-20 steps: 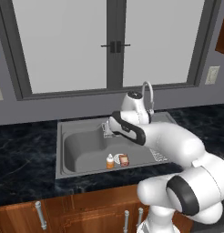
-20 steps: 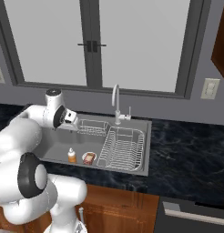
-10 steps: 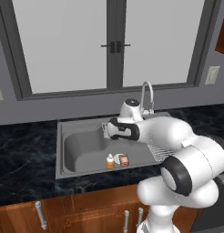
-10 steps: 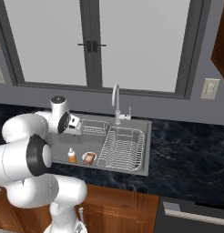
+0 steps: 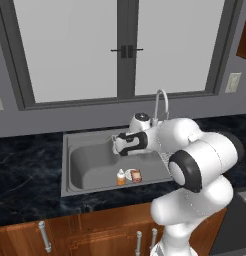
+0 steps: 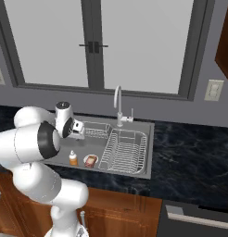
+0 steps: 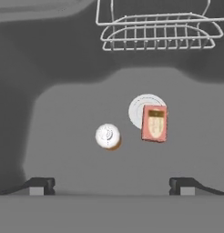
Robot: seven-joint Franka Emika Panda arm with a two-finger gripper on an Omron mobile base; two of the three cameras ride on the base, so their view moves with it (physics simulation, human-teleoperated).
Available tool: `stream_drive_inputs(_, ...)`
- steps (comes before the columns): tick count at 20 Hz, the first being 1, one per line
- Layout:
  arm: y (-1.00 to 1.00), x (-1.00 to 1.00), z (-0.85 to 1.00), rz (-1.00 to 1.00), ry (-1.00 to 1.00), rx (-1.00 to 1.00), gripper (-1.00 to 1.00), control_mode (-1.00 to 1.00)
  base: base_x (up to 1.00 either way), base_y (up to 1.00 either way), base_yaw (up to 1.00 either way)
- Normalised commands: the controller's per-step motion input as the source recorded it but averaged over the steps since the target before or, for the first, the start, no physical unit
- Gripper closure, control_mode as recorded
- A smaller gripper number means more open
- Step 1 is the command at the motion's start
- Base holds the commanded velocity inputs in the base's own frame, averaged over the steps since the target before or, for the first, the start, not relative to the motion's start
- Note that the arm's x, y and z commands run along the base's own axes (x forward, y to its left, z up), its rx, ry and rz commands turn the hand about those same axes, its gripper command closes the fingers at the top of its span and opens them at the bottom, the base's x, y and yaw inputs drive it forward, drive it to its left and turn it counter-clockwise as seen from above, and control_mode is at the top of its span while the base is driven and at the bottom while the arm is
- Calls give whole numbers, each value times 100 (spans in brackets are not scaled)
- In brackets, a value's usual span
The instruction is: Pick up the soap dispenser and bar soap from the sink, and place them back in the cabinet, and close the cabinet door.
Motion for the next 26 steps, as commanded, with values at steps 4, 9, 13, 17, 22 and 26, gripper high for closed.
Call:
stream_drive_inputs(4, 8, 20, -27, 0, 0, 0, -100, -100, 0, 0, 0)
stream_drive_inputs(9, 3, 8, -25, 0, 0, 0, -100, -100, 0, 0, 0)
stream_drive_inputs(13, 1, 4, -27, 0, 0, 0, -100, -100, 0, 0, 0)
stream_drive_inputs(17, 2, 2, -26, 0, 0, 0, -100, -100, 0, 0, 0)
stream_drive_inputs(22, 4, 3, -26, 0, 0, 0, -100, -100, 0, 0, 0)
stream_drive_inputs(26, 8, 6, -20, 0, 0, 0, -100, -100, 0, 0, 0)
